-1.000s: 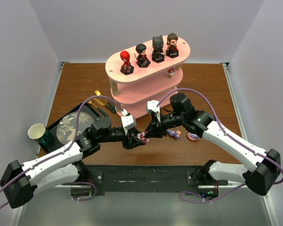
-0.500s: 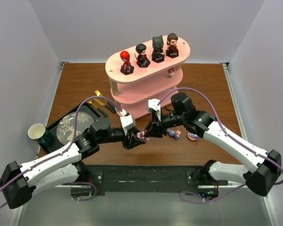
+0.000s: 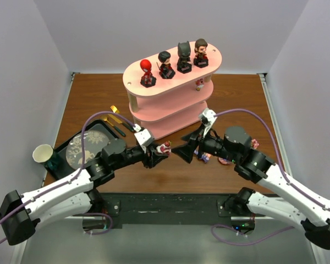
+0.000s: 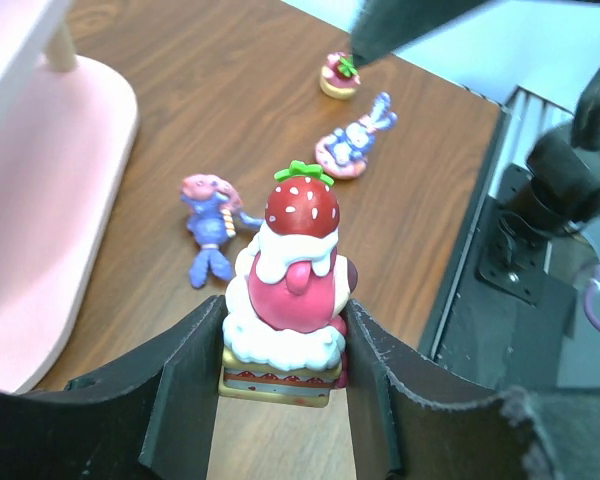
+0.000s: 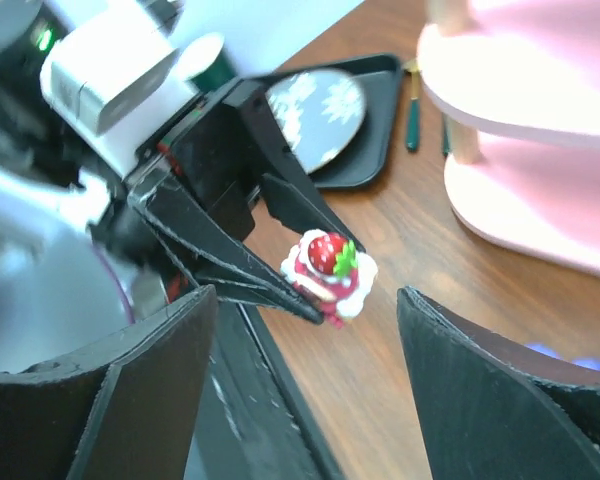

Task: Place and organize the plastic toys onto the shelf

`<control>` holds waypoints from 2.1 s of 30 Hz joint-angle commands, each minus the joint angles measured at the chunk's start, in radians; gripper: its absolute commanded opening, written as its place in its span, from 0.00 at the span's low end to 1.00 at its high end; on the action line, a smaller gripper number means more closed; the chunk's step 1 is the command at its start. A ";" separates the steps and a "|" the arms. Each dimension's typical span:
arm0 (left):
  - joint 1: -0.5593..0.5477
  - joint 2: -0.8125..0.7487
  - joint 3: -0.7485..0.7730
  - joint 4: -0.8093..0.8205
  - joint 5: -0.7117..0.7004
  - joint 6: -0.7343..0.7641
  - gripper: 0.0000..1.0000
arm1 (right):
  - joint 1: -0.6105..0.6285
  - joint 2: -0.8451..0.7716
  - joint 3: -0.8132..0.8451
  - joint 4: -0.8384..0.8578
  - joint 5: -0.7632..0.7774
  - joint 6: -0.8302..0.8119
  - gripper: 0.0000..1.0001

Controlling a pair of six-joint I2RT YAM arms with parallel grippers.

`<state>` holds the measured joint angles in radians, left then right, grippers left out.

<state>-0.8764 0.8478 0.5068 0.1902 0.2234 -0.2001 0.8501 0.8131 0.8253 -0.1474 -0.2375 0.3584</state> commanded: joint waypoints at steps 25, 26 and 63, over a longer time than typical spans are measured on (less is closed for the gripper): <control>-0.019 0.022 -0.002 0.118 -0.122 -0.039 0.00 | 0.257 0.159 0.029 0.121 0.603 0.218 0.64; -0.018 0.022 -0.002 0.118 -0.130 -0.039 0.00 | 0.257 0.152 0.034 0.117 0.604 0.217 0.64; -0.019 0.072 0.035 0.080 -0.194 -0.062 0.00 | 0.259 0.342 0.070 0.098 0.540 0.241 0.35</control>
<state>-0.8921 0.9062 0.5018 0.2058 0.0776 -0.2359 1.1000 1.1397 0.8490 -0.0422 0.3283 0.5694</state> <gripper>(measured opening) 0.506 0.434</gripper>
